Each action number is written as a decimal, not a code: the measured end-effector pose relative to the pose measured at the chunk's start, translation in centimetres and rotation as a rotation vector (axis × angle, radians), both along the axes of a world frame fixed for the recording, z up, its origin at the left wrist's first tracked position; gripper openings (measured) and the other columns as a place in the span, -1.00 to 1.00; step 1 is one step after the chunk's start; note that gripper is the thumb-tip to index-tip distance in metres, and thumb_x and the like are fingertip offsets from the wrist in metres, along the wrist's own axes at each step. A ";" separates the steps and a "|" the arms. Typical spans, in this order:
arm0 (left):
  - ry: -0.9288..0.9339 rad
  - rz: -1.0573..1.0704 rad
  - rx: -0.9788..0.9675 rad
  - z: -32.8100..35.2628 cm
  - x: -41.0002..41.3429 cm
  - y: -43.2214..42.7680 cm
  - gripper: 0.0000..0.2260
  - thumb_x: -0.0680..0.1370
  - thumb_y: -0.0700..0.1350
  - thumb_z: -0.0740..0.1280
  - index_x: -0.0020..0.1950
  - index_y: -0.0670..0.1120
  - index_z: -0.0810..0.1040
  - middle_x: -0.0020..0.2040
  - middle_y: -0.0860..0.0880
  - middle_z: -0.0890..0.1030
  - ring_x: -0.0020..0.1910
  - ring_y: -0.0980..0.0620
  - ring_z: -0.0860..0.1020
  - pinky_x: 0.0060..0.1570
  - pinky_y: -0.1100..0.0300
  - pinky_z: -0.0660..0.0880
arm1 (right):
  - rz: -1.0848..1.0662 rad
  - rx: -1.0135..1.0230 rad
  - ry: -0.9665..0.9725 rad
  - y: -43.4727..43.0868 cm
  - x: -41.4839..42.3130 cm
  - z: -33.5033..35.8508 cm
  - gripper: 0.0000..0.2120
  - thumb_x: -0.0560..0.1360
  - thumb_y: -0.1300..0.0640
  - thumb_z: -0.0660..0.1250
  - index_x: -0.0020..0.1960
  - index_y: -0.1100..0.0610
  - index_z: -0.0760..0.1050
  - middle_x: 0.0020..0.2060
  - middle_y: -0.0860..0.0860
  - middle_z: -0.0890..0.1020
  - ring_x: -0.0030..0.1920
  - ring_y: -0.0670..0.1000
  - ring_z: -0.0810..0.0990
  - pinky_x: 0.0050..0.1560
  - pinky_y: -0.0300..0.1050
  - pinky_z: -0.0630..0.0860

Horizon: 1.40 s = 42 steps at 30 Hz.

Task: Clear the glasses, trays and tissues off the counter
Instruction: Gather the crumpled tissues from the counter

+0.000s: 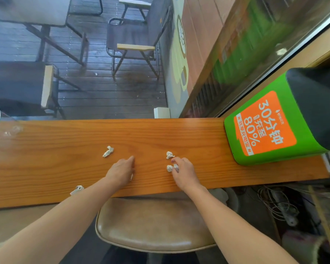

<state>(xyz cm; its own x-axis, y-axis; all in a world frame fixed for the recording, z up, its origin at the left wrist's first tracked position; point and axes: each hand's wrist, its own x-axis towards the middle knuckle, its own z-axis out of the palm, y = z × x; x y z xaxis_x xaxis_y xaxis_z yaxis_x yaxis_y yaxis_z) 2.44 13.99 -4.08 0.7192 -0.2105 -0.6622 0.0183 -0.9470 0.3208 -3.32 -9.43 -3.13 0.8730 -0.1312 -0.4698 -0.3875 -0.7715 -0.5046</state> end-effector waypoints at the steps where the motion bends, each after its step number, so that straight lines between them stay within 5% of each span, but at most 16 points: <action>1: -0.003 -0.022 0.008 -0.2 -0.1 0.1 -0.91 0.64 -0.07 0.20 0.03 -0.08 0.39 -0.01 -0.13 0.53 -0.01 -0.17 0.54 -0.03 -0.04 0.50 | 0.006 0.004 0.003 0.6 0.0 -0.3 -0.69 0.58 0.17 0.22 0.31 0.06 0.47 0.08 0.05 0.45 0.02 0.05 0.48 0.07 -0.07 0.49; 7: -0.138 -0.016 -0.056 0.2 -0.1 2.1 -0.81 0.62 0.04 0.25 0.03 -0.06 0.34 -0.05 -0.01 0.41 -0.07 -0.12 0.55 -0.16 0.06 0.45 | 0.102 -0.090 0.054 2.4 0.2 -1.1 -0.79 0.57 0.26 0.19 0.14 0.15 0.52 0.08 0.10 0.43 0.05 0.14 0.49 0.05 0.05 0.52; 12: -0.112 -0.322 0.102 0.4 -0.4 2.4 -0.51 0.49 0.21 0.38 0.25 -0.01 0.32 0.08 -0.05 0.48 0.02 -0.14 0.58 -0.17 0.03 0.51 | 0.082 -0.053 0.016 1.9 1.3 -0.1 -0.86 0.51 0.29 0.21 0.04 0.17 0.47 0.04 0.12 0.51 0.00 0.15 0.53 0.00 0.01 0.50; 20: -0.087 -0.459 0.025 -0.8 -0.1 2.2 -0.81 0.64 0.07 0.20 0.04 -0.04 0.38 -0.01 -0.06 0.61 -0.05 -0.09 0.62 -0.14 -0.03 0.56 | -0.044 -0.136 0.008 1.6 5.3 -0.9 -0.82 0.57 0.19 0.08 -0.15 0.05 0.40 -0.11 0.02 0.51 -0.12 0.07 0.49 -0.07 0.09 0.56; 23: -0.104 -0.399 -0.042 -0.2 0.1 2.7 -0.80 0.66 0.08 0.12 -0.04 -0.02 0.32 -0.05 -0.06 0.59 -0.10 -0.08 0.59 -0.18 0.00 0.53 | -0.066 -0.170 0.034 2.0 5.4 -1.3 -0.89 0.58 0.07 0.10 0.00 0.06 0.37 -0.01 0.04 0.48 -0.01 0.10 0.48 0.00 0.10 0.53; 28: -0.278 -0.132 -0.205 1.7 1.7 5.3 -0.80 0.68 -0.01 0.11 -0.08 -0.07 0.28 -0.19 -0.05 0.50 -0.29 -0.11 0.50 -0.25 -0.11 0.50 | 0.033 -0.268 0.226 2.6 4.9 -1.6 -0.67 0.64 -0.07 0.03 0.35 0.04 0.20 0.17 0.15 0.41 0.07 0.22 0.51 -0.02 0.07 0.44; 32: -0.231 -0.055 -0.101 1.7 2.2 9.5 -0.83 0.60 -0.29 0.18 0.00 -0.04 0.26 -0.11 -0.07 0.52 -0.20 -0.11 0.51 -0.17 -0.08 0.52 | 0.115 -0.336 0.239 2.7 5.2 -2.3 -0.85 0.66 0.10 -0.06 0.07 0.09 0.26 0.06 0.12 0.48 -0.17 0.09 0.43 -0.25 -0.01 0.33; 35: -0.170 0.057 0.007 1.5 1.1 12.6 -0.74 0.52 -0.37 0.14 0.06 -0.03 0.31 -0.03 -0.04 0.49 -0.10 -0.11 0.51 -0.09 -0.01 0.50 | 0.130 -0.307 0.178 3.6 5.3 -2.4 -0.78 0.62 0.08 -0.10 0.00 0.07 0.31 0.03 0.06 0.50 -0.13 0.08 0.46 -0.21 0.00 0.36; 38: -0.182 0.142 0.018 1.0 -0.9 15.2 -0.94 0.65 -0.18 0.11 0.00 -0.04 0.28 -0.08 -0.08 0.53 -0.14 -0.16 0.54 -0.15 -0.06 0.48 | 0.131 -0.236 0.135 6.2 5.0 -1.9 -0.82 0.62 0.12 -0.06 0.01 0.09 0.31 0.06 0.02 0.48 -0.02 0.10 0.51 -0.07 0.05 0.47; 42: -0.154 0.000 0.144 -0.1 -3.8 18.0 -0.57 0.57 0.32 0.11 0.14 -0.04 0.29 -0.08 -0.08 0.55 -0.10 -0.21 0.61 -0.27 0.01 0.44 | 0.177 -0.140 0.053 12.0 5.2 -1.0 -0.85 0.67 0.13 0.05 -0.06 0.12 0.28 -0.01 0.10 0.46 -0.15 0.09 0.51 -0.15 0.03 0.48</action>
